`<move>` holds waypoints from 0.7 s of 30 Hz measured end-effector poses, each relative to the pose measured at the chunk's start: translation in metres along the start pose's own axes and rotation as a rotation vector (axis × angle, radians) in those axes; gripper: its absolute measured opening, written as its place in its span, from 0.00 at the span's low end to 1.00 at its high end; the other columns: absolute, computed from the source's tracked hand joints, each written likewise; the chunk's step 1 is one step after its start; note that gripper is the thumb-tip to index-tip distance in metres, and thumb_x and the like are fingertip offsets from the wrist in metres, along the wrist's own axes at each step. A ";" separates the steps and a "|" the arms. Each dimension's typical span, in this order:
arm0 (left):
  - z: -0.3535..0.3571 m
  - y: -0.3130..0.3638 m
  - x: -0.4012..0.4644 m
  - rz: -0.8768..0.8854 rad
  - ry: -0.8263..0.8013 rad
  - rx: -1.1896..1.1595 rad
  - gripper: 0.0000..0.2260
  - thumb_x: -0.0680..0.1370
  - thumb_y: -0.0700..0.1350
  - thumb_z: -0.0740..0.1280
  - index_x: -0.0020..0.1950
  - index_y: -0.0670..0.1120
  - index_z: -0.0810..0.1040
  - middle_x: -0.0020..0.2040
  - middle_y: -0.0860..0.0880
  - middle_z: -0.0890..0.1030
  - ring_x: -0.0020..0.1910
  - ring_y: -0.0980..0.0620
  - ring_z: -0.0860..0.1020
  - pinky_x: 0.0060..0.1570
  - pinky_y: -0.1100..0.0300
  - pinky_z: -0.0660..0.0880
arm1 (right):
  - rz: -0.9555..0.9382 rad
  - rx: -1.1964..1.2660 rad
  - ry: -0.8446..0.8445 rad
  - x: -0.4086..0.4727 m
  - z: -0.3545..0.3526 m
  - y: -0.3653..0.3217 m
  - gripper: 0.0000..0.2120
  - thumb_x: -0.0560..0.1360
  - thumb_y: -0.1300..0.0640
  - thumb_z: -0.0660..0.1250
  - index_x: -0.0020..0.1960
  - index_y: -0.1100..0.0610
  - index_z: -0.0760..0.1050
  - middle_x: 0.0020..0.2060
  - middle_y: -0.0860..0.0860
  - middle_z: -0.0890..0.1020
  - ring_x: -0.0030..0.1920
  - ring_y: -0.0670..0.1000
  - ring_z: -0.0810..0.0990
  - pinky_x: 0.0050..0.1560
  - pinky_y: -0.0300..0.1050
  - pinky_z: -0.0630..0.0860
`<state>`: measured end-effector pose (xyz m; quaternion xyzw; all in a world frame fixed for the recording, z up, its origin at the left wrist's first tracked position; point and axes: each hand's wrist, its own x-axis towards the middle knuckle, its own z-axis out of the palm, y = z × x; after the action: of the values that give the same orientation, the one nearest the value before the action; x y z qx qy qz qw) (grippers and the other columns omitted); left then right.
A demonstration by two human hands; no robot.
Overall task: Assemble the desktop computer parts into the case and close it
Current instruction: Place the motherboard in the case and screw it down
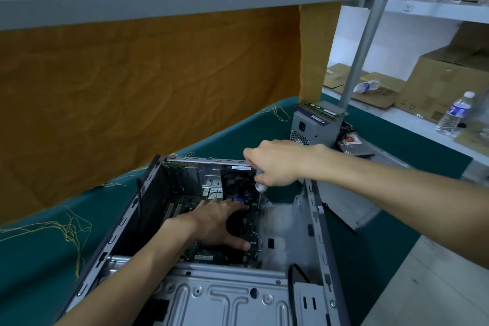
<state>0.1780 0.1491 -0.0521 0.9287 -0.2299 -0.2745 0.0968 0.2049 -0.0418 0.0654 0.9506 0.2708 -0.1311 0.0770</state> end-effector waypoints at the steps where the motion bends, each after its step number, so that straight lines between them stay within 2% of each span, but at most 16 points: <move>1: -0.001 0.002 0.001 -0.003 0.013 0.001 0.41 0.70 0.75 0.66 0.79 0.60 0.60 0.78 0.53 0.67 0.77 0.49 0.64 0.76 0.45 0.57 | -0.003 -0.062 0.059 0.001 0.004 -0.003 0.12 0.83 0.50 0.63 0.57 0.59 0.70 0.40 0.53 0.74 0.41 0.57 0.77 0.37 0.50 0.70; 3: 0.000 0.009 0.004 -0.006 0.105 0.014 0.34 0.75 0.74 0.59 0.75 0.57 0.68 0.74 0.50 0.73 0.72 0.47 0.71 0.73 0.45 0.64 | 0.012 -0.107 0.079 0.002 0.008 -0.003 0.16 0.84 0.46 0.60 0.55 0.59 0.67 0.36 0.51 0.71 0.38 0.56 0.76 0.36 0.50 0.70; 4: 0.002 0.013 0.006 0.003 0.170 0.039 0.30 0.78 0.71 0.58 0.73 0.55 0.71 0.71 0.48 0.75 0.68 0.45 0.75 0.69 0.46 0.68 | 0.019 -0.049 0.028 0.000 0.006 -0.002 0.16 0.83 0.46 0.62 0.56 0.58 0.63 0.39 0.52 0.72 0.38 0.56 0.76 0.37 0.52 0.72; 6: 0.004 0.020 0.007 0.026 0.219 0.115 0.23 0.82 0.64 0.59 0.72 0.54 0.71 0.68 0.46 0.76 0.64 0.42 0.77 0.64 0.48 0.72 | 0.020 0.100 -0.107 -0.004 -0.001 0.002 0.15 0.80 0.53 0.66 0.59 0.56 0.61 0.46 0.55 0.75 0.43 0.59 0.80 0.40 0.54 0.77; 8: 0.003 0.023 0.006 0.042 0.154 0.154 0.21 0.83 0.58 0.60 0.76 0.57 0.68 0.70 0.45 0.73 0.65 0.41 0.77 0.65 0.48 0.72 | -0.029 0.106 -0.041 -0.006 0.001 0.001 0.12 0.80 0.58 0.65 0.58 0.57 0.63 0.45 0.55 0.75 0.41 0.59 0.78 0.35 0.52 0.74; 9: 0.002 0.025 0.006 0.041 0.122 0.163 0.20 0.84 0.56 0.59 0.76 0.59 0.68 0.71 0.45 0.72 0.66 0.40 0.76 0.67 0.47 0.72 | -0.047 0.066 0.029 -0.006 0.004 -0.001 0.11 0.82 0.55 0.64 0.56 0.59 0.64 0.41 0.54 0.75 0.38 0.57 0.76 0.32 0.50 0.70; 11: -0.002 0.030 0.006 0.025 0.065 0.231 0.20 0.84 0.53 0.57 0.76 0.61 0.68 0.73 0.44 0.70 0.69 0.39 0.74 0.69 0.44 0.70 | -0.057 0.006 0.100 -0.005 0.008 -0.005 0.15 0.84 0.47 0.62 0.52 0.57 0.62 0.37 0.51 0.73 0.34 0.54 0.73 0.30 0.48 0.63; 13: 0.000 0.040 0.008 -0.023 -0.002 0.376 0.20 0.85 0.51 0.54 0.77 0.58 0.68 0.74 0.43 0.67 0.71 0.36 0.70 0.68 0.40 0.69 | -0.035 0.030 0.007 -0.005 0.004 -0.005 0.17 0.83 0.44 0.63 0.56 0.56 0.61 0.42 0.52 0.78 0.38 0.56 0.77 0.32 0.48 0.67; 15: 0.002 0.050 0.011 -0.078 -0.043 0.474 0.20 0.85 0.51 0.53 0.76 0.53 0.68 0.73 0.42 0.66 0.71 0.35 0.68 0.66 0.40 0.70 | -0.007 0.078 -0.103 -0.005 -0.002 -0.002 0.17 0.81 0.48 0.66 0.59 0.56 0.62 0.46 0.52 0.79 0.41 0.55 0.79 0.34 0.50 0.72; 18: -0.001 0.057 0.015 -0.113 -0.057 0.505 0.20 0.85 0.51 0.53 0.75 0.49 0.70 0.72 0.42 0.66 0.70 0.35 0.69 0.65 0.41 0.71 | -0.027 0.043 -0.024 -0.005 -0.001 -0.001 0.13 0.82 0.51 0.66 0.55 0.60 0.70 0.42 0.52 0.78 0.35 0.51 0.75 0.30 0.47 0.66; 21: -0.002 0.057 0.018 -0.118 -0.074 0.491 0.20 0.85 0.51 0.53 0.75 0.49 0.71 0.72 0.42 0.66 0.70 0.34 0.69 0.66 0.41 0.70 | 0.000 -0.030 0.000 -0.005 0.002 -0.001 0.18 0.83 0.46 0.62 0.56 0.63 0.74 0.44 0.56 0.81 0.35 0.54 0.74 0.30 0.47 0.65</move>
<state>0.1713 0.0911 -0.0414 0.9254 -0.2387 -0.2494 -0.1564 0.2004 -0.0438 0.0651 0.9493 0.2727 -0.1269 0.0913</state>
